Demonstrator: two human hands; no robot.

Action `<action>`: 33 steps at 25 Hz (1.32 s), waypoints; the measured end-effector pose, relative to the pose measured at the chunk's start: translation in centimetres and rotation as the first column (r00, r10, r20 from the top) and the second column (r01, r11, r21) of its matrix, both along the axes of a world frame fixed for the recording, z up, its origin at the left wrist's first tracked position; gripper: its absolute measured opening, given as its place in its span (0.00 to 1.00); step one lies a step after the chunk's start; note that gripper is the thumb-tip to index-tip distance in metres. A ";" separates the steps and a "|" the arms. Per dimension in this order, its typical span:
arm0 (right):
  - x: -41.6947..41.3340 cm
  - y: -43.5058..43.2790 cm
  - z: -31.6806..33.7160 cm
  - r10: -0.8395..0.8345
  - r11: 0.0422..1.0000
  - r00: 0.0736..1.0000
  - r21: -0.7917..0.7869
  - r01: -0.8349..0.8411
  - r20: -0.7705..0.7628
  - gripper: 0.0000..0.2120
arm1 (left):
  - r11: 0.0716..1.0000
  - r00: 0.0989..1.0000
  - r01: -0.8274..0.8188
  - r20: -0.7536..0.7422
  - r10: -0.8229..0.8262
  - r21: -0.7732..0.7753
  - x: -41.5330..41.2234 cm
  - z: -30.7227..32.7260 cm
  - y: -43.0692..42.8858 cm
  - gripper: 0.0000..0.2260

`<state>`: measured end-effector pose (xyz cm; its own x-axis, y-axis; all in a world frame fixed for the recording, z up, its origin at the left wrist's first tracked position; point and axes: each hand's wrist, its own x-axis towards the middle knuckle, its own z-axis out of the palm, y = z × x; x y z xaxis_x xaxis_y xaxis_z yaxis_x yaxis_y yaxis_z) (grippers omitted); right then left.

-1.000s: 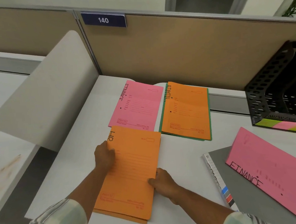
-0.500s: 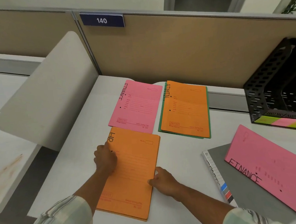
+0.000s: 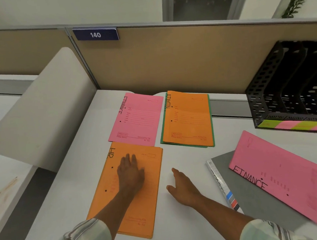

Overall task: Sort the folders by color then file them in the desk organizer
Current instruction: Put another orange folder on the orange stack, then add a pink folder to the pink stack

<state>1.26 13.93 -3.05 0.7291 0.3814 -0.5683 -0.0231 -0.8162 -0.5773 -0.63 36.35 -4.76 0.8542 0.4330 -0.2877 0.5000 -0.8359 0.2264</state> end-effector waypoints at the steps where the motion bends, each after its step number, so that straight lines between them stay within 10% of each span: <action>1: 0.1 -0.7 0.1 0.005 1.000 0.999 -0.019 -0.004 0.044 0.36 | 0.999 0.999 0.034 -0.001 -0.034 0.002 0.3 0.0 -1.3 0.33; 10: 1.6 -10.2 0.0 0.024 0.985 0.921 -0.167 0.045 0.388 0.36 | 0.964 0.964 0.267 0.015 -0.267 0.006 3.5 0.5 -14.1 0.35; 19: 2.8 -27.1 -1.0 -0.128 0.942 0.913 -0.242 0.234 0.386 0.36 | 0.880 0.916 0.400 0.133 -0.378 -0.254 5.7 3.4 -29.1 0.27; 26: 2.2 -36.5 -3.1 -0.178 0.916 0.928 -0.290 0.277 0.326 0.37 | 0.816 0.997 0.077 0.067 -0.047 -0.574 7.5 3.9 -35.2 0.02; 33: 2.0 -38.3 -4.3 -0.061 0.944 0.962 -0.298 0.143 0.266 0.39 | 0.654 0.915 -0.345 -0.088 0.393 -0.673 9.2 4.2 -37.4 0.11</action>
